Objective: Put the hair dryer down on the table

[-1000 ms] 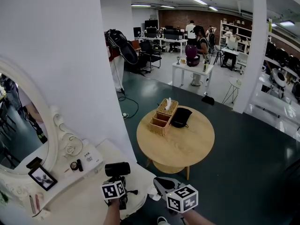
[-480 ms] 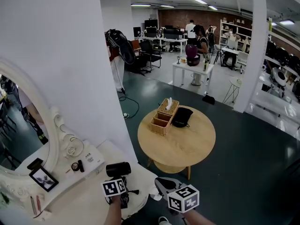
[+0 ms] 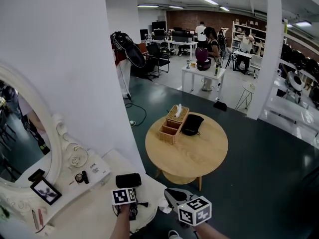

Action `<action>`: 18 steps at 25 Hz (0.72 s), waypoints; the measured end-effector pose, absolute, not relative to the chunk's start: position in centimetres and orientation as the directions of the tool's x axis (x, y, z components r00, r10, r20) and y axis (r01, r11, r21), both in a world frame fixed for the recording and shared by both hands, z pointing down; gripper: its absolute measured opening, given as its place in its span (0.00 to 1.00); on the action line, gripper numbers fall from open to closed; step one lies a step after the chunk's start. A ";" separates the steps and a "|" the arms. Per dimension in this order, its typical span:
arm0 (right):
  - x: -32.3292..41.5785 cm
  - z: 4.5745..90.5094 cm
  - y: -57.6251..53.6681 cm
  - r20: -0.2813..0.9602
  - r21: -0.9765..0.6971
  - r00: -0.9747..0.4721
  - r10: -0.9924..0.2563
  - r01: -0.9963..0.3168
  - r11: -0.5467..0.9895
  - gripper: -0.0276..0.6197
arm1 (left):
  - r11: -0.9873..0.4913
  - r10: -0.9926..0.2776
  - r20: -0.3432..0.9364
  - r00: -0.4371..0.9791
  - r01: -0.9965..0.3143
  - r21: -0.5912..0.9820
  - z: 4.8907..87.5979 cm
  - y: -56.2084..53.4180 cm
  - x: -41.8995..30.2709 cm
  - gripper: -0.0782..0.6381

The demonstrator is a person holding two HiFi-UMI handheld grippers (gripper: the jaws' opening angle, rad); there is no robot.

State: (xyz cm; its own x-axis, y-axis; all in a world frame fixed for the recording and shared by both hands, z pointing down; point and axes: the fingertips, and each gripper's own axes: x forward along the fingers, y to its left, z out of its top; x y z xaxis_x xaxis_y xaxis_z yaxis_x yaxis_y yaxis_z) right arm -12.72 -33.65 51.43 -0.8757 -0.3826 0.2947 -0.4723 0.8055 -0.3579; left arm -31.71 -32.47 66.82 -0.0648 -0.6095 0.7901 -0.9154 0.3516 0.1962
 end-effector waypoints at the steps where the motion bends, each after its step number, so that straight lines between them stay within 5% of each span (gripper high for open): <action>1: -12.7 51.4 -33.6 0.295 -0.358 -0.876 -0.381 -0.471 0.806 0.05 | 0.352 -0.604 0.794 -0.063 -0.915 0.196 66.9 -32.5 -31.7 0.37; 18: -13.2 51.8 -33.1 0.314 -0.366 -0.878 -0.361 -0.463 0.808 0.05 | 0.363 -0.525 0.851 -0.019 -0.909 0.204 68.3 -32.6 -31.5 0.37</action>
State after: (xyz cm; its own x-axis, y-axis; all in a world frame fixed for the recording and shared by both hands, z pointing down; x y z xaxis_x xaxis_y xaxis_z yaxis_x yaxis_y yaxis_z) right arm -13.16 -33.14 51.79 -0.8781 -0.3611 0.3140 -0.4629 0.8076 -0.3655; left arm -31.51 -32.60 68.30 -0.0185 -0.5254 0.8507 -0.9094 0.3625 0.2041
